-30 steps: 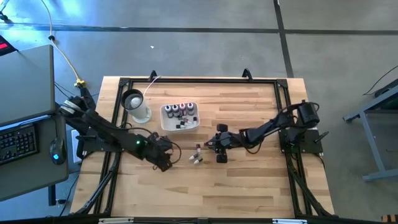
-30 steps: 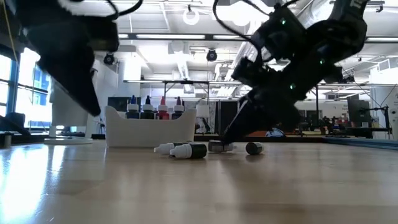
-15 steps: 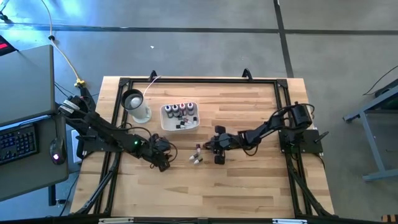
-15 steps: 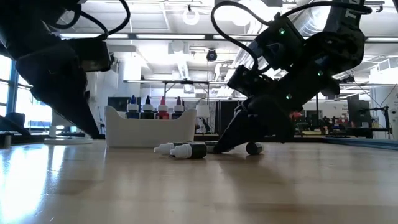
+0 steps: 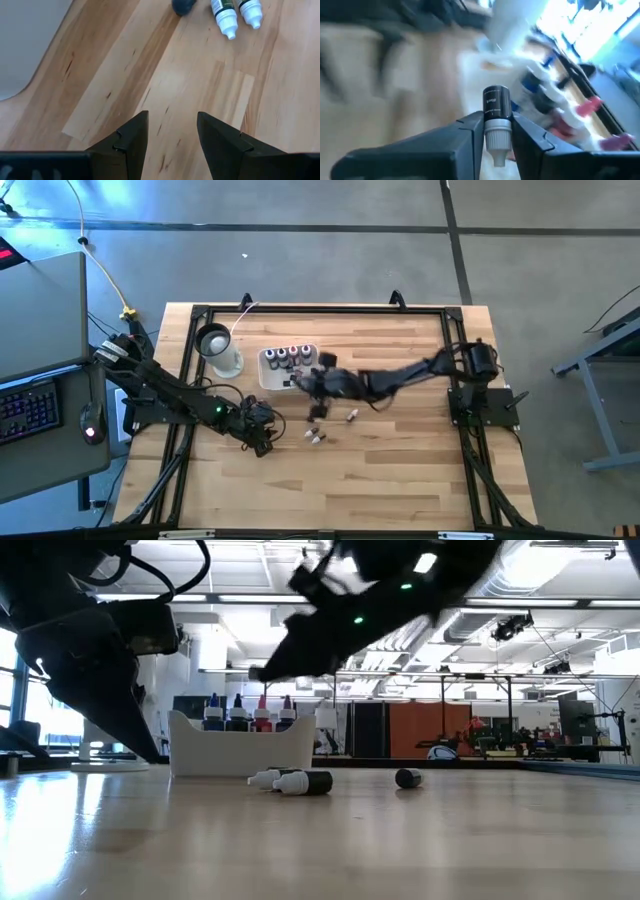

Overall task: Pick & Place food coloring
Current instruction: Put the small black food coloring bottle into the white bin, then put the small red food coloring bottle into the white bin

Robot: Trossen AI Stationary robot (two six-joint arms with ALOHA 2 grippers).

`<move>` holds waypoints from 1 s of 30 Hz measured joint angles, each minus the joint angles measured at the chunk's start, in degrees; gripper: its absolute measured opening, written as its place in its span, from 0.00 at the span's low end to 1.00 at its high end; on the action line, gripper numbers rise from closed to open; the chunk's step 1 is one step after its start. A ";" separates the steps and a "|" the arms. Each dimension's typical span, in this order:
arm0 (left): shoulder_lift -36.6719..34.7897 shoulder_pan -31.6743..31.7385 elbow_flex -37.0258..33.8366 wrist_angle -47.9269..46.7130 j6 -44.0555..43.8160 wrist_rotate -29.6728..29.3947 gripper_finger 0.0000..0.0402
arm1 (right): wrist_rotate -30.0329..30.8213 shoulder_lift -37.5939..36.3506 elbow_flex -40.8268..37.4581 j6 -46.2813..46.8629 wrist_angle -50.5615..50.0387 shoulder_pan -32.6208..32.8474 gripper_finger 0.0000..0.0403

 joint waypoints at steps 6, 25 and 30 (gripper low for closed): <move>0.00 0.00 0.00 0.01 0.00 0.04 0.42 | -4.09 8.63 11.99 2.23 -12.50 -6.78 0.18; 0.04 0.00 -0.02 0.06 0.00 -0.42 0.42 | -2.31 11.69 26.69 -2.79 -33.34 -4.79 0.30; 0.07 0.01 -0.02 0.54 -0.01 -0.44 0.42 | -6.86 5.82 27.57 -1.19 -46.38 -1.82 0.31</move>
